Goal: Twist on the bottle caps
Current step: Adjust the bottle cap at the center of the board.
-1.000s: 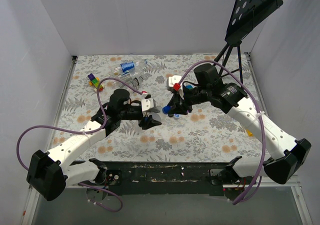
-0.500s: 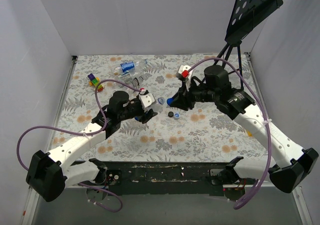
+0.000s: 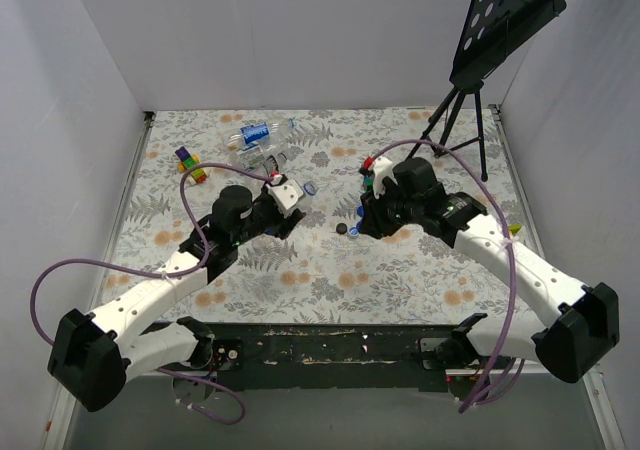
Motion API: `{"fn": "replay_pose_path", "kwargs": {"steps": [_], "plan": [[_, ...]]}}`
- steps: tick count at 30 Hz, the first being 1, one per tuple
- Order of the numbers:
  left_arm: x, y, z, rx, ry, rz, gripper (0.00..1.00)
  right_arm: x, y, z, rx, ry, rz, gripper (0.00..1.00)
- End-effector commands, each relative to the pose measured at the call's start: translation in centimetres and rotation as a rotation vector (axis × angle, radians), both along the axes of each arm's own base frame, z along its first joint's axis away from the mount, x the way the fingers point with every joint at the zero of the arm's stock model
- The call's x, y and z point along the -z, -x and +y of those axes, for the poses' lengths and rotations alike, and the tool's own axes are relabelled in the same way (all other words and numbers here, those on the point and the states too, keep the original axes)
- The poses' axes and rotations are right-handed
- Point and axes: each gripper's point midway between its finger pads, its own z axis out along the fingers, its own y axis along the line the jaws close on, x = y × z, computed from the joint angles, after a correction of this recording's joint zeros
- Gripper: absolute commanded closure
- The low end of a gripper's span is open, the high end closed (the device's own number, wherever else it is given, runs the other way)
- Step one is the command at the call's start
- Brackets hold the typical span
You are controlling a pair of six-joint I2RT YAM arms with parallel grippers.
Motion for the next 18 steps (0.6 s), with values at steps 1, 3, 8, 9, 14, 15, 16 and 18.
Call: {"fn": "replay_pose_path", "kwargs": {"steps": [1,3,8,9,14,15,16,18], "plan": [[-2.9,-1.4,1.8,-0.137,0.06,-0.095,0.96,7.7,1.2,-3.0,0.122,0.161,0.155,0.99],[-3.3,-1.5,2.1,-0.159,0.069,-0.108,0.96,10.2,1.9,-3.3,0.121,0.194,0.202,0.99],[-3.7,-1.7,2.6,-0.191,0.085,-0.128,0.96,14.3,2.6,-3.3,0.133,0.287,0.242,0.99],[-3.9,-1.8,2.8,-0.198,0.088,-0.132,0.96,15.0,2.8,-3.2,0.127,0.315,0.244,0.99],[-3.9,-1.9,3.0,-0.215,0.091,-0.137,0.96,17.6,3.1,-3.4,0.127,0.449,0.235,0.96],[-4.0,-1.9,3.0,-0.217,0.092,-0.139,0.96,17.8,3.2,-3.3,0.122,0.462,0.231,0.95],[-4.0,-1.9,3.1,-0.218,0.091,-0.139,0.96,18.1,3.3,-3.2,0.117,0.479,0.224,0.94],[-4.0,-1.9,3.0,-0.217,0.092,-0.139,0.96,18.5,3.4,-3.5,0.121,0.512,0.225,0.89]]}}
